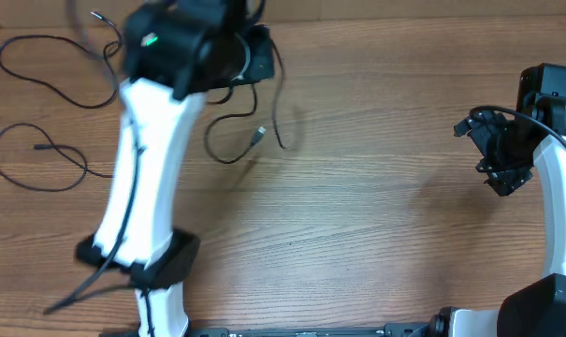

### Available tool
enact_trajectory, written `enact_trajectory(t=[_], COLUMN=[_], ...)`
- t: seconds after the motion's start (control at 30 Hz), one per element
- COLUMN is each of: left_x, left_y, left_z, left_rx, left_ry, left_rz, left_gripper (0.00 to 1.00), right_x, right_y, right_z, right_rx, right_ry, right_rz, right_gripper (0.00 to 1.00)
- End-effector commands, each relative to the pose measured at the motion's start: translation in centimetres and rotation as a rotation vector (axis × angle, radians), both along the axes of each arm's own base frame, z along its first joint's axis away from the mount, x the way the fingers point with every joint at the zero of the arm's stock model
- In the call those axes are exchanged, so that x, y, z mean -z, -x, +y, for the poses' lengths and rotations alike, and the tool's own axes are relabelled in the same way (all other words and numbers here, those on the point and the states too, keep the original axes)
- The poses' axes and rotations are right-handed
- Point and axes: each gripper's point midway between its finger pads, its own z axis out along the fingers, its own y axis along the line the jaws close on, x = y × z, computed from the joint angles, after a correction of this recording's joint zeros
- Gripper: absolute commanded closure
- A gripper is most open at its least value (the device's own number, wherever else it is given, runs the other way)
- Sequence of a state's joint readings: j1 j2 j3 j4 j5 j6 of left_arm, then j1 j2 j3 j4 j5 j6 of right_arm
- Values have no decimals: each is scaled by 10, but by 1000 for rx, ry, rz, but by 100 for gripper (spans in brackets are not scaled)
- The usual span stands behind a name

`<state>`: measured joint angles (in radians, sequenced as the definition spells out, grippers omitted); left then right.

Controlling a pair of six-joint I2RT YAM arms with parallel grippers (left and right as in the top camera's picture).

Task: Untangle cables
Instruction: 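Carry the center cable leftward with the left gripper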

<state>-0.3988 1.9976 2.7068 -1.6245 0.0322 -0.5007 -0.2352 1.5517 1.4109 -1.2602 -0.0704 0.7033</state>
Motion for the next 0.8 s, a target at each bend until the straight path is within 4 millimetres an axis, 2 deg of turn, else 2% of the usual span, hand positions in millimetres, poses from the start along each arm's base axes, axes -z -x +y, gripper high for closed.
enact_trajectory(t=[0.0,0.07,0.1,0.23,0.3,0.5,0.77], left_x=[-44,-61,-80,-97,-108,-123,-133], left_y=[27,40,54,80,90,103,115], left_z=[15,21,32,72,86,113,172], left_rx=[-75,-99,-151,-390,-433,-560,-734], left_ry=[79,117,151,188,197,271,254], left_rz=[-87,-121,-164,-197,-239,-279,-341], left_gripper=[96,96,96,96,96,96,96], right_x=[-2,-2,-2,-2,-2,-2,-2], right_y=[-2,-2,-2,-2,-2,-2,-2], right_z=[-3,-3,-3,-3,-3,-3,-3], right_rx=[8,8,8,8,8,8,8], right_ry=[10,10,10,10,10,10,10], right_rz=[-5,-5,-5,-5,-5,-5,-5], right_gripper=[0,0,0,0,0,0,0])
